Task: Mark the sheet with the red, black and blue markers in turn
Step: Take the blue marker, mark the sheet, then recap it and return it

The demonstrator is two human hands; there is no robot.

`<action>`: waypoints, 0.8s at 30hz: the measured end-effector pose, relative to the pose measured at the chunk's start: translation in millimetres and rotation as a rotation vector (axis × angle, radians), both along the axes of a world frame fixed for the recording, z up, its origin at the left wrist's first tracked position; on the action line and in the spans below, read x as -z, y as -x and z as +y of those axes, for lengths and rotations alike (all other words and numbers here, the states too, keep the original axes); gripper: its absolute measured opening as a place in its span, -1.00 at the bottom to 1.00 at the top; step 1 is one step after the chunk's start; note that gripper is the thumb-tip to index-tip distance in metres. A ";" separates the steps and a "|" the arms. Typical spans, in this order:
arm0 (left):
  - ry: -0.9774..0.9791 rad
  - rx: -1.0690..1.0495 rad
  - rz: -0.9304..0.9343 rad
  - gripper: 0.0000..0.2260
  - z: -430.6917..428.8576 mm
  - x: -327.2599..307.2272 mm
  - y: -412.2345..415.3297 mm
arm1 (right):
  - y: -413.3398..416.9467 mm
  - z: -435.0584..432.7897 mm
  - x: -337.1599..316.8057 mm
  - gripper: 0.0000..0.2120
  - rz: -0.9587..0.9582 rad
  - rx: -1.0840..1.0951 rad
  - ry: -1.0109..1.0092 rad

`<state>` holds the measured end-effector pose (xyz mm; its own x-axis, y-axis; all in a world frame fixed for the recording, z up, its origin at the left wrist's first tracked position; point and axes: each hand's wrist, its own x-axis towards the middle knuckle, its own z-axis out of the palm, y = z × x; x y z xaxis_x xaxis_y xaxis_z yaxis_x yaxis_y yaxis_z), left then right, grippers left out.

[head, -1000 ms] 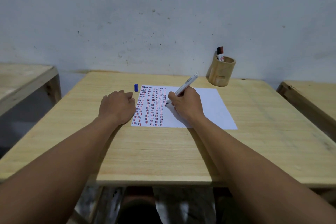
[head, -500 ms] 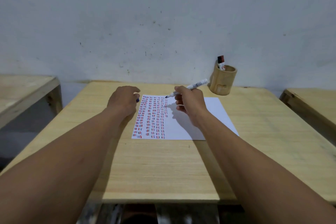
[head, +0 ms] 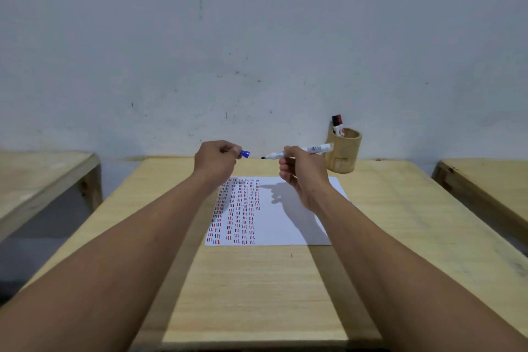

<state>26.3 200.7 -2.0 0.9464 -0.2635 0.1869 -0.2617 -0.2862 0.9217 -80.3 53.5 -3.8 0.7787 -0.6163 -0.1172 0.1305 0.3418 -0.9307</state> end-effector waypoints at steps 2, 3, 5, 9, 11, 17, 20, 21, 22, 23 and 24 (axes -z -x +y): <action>0.072 0.034 0.067 -0.87 -8.6 -7.9 7.8 | 2.7 -2.3 -9.0 -0.87 -0.032 0.015 -0.001; 0.089 0.045 0.085 -0.88 -12.8 -11.7 12.0 | 4.2 -3.9 -13.0 -0.87 -0.043 0.019 0.004; 0.115 0.060 0.108 -0.88 -20.4 -18.0 20.0 | 7.6 -7.3 -19.4 -0.87 -0.052 0.022 0.017; 0.172 0.125 0.181 -0.89 -32.6 -26.5 32.5 | 13.2 -13.1 -27.7 -0.89 -0.067 0.024 0.030; 0.179 0.151 0.196 -0.87 -38.1 -29.4 36.5 | 16.1 -15.6 -29.4 -0.89 -0.072 0.024 0.037; 0.219 0.158 0.196 -0.89 -44.7 -36.2 45.0 | 22.9 -21.1 -28.3 -0.87 -0.072 -0.009 0.025; 0.228 0.165 0.141 -0.91 -46.0 -41.1 47.8 | 23.6 -22.1 -25.2 -0.85 -0.053 -0.037 -0.015; 0.219 0.173 0.119 -0.90 -46.7 -42.9 49.0 | 23.4 -21.3 -23.4 -0.85 -0.047 -0.048 -0.039; 0.203 0.179 0.092 -0.90 -47.7 -44.3 49.8 | 22.6 -20.1 -22.0 -0.84 -0.043 -0.058 -0.074; 0.181 0.180 0.062 -0.89 -48.9 -45.3 50.5 | 22.1 -18.2 -22.6 -0.84 -0.053 -0.069 -0.127; 0.153 0.172 0.029 -0.89 -50.5 -46.1 50.4 | 20.5 -17.3 -23.7 -0.84 -0.069 -0.071 -0.200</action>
